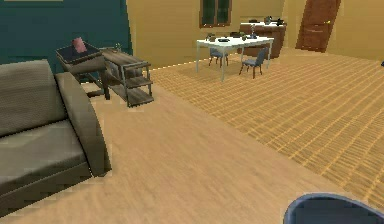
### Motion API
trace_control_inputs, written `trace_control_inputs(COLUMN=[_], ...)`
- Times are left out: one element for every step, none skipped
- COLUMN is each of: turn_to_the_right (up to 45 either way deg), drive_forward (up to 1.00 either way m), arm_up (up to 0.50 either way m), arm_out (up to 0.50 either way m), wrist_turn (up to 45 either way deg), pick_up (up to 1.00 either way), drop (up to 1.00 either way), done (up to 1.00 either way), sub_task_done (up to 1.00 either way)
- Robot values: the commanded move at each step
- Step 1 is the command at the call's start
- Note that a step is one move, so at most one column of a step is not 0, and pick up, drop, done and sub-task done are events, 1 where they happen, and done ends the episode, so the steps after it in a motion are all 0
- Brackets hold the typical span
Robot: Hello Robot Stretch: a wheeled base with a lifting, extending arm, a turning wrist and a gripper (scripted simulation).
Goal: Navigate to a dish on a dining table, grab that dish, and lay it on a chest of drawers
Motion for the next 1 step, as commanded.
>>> trace_control_inputs(turn_to_the_right=[0.0], drive_forward=[0.00], arm_up=[0.00], arm_out=[0.00], wrist_turn=[-6.0], pick_up=[0.00], drop=[0.00], done=[0.00], sub_task_done=[0.00])
